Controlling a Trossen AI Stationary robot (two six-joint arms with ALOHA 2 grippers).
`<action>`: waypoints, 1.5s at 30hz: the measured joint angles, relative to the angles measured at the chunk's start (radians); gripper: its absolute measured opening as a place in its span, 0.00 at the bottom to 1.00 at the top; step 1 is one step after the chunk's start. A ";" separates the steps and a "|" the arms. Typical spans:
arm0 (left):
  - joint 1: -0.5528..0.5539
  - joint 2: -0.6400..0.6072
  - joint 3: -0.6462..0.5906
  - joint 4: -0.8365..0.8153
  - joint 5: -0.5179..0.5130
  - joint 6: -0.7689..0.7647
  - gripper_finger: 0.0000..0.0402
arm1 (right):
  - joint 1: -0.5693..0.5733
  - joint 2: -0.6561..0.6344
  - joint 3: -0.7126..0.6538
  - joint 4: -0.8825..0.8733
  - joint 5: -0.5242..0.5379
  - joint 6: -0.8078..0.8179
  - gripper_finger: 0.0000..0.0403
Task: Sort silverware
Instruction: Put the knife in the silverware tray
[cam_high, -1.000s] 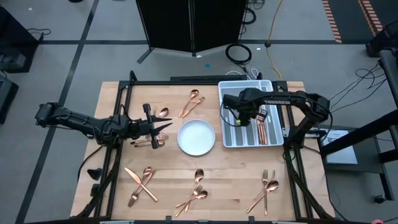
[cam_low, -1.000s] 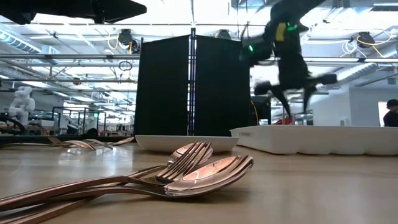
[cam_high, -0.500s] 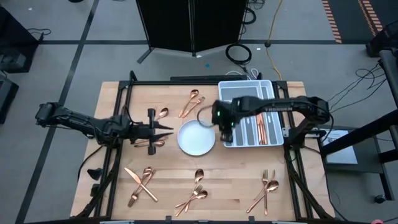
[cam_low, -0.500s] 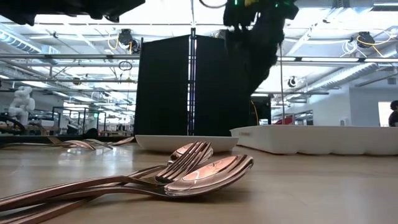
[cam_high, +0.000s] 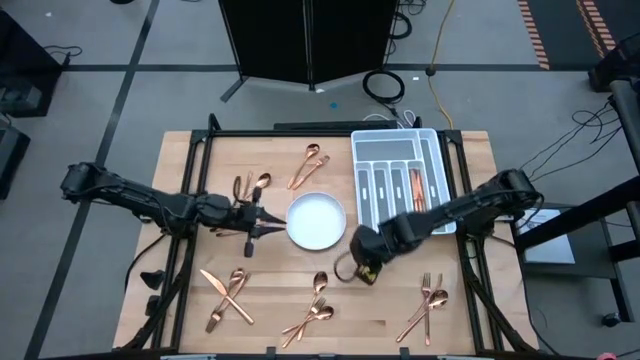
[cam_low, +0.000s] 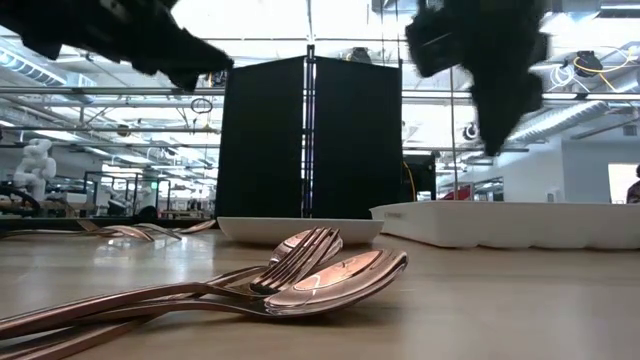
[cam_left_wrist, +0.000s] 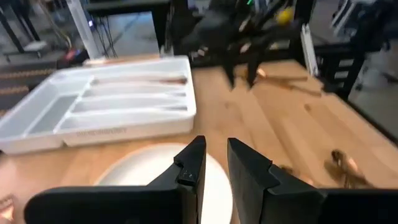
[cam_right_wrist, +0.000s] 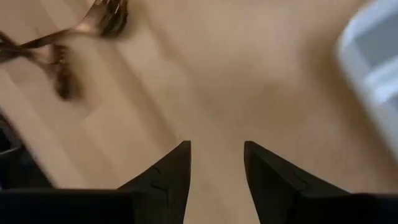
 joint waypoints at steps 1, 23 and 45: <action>0.000 0.019 0.000 0.001 0.000 0.000 0.16 | 0.025 0.000 0.000 -0.001 0.000 0.064 0.35; 0.037 0.175 0.069 -0.601 0.053 -0.417 0.16 | 0.337 0.089 0.000 -0.063 0.621 0.614 0.35; -0.206 0.175 0.240 -1.112 0.400 -0.621 0.16 | 0.167 0.262 0.000 0.596 0.387 -0.300 0.35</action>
